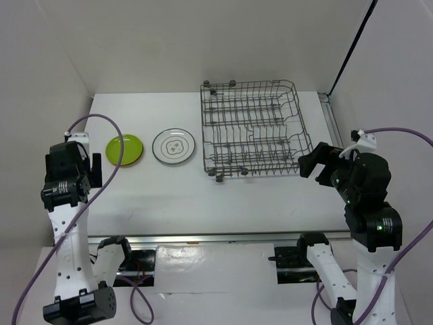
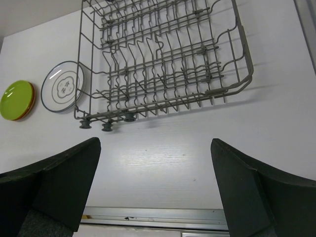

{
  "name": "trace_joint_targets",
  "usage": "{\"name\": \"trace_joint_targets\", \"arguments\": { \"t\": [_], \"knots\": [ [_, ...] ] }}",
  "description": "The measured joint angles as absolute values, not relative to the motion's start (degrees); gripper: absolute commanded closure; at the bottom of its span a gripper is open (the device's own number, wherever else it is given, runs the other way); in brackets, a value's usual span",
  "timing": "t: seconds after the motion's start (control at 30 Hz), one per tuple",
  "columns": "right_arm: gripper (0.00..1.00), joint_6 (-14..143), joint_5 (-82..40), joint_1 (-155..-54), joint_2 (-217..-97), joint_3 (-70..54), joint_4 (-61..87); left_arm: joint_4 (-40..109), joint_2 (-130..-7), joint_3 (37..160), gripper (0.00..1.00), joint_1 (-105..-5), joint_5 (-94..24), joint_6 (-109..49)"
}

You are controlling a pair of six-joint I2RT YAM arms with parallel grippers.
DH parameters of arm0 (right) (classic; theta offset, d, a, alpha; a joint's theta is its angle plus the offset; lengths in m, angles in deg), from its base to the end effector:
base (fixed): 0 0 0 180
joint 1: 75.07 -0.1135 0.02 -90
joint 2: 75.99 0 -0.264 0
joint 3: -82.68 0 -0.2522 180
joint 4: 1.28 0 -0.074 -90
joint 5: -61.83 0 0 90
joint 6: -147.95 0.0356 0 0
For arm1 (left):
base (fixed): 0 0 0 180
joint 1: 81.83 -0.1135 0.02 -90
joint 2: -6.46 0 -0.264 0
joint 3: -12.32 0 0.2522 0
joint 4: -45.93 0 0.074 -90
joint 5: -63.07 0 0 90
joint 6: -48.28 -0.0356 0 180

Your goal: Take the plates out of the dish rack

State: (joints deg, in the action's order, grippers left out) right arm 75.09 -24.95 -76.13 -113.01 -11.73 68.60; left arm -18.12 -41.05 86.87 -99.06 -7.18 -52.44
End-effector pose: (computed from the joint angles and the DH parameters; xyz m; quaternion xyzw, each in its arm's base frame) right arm 0.0781 0.0034 0.4217 0.0997 0.8194 0.1121 0.5532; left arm 0.1418 0.0566 0.3581 -0.1264 0.8759 0.2551 0.3894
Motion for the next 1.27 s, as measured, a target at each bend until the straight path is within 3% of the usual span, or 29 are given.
{"name": "trace_joint_targets", "arguments": {
  "t": [0.67,1.27],
  "knots": [
    [0.0,81.39,-34.0,-85.15,-112.42,-13.87,68.4,-24.21,-38.08,86.7,0.0,-99.06,-7.46,-49.79],
    [0.0,84.1,-39.0,-87.3,-111.89,-15.49,68.21,-24.89,-38.78,86.72,0.0,-99.06,-8.23,-48.39]
  ]
}}
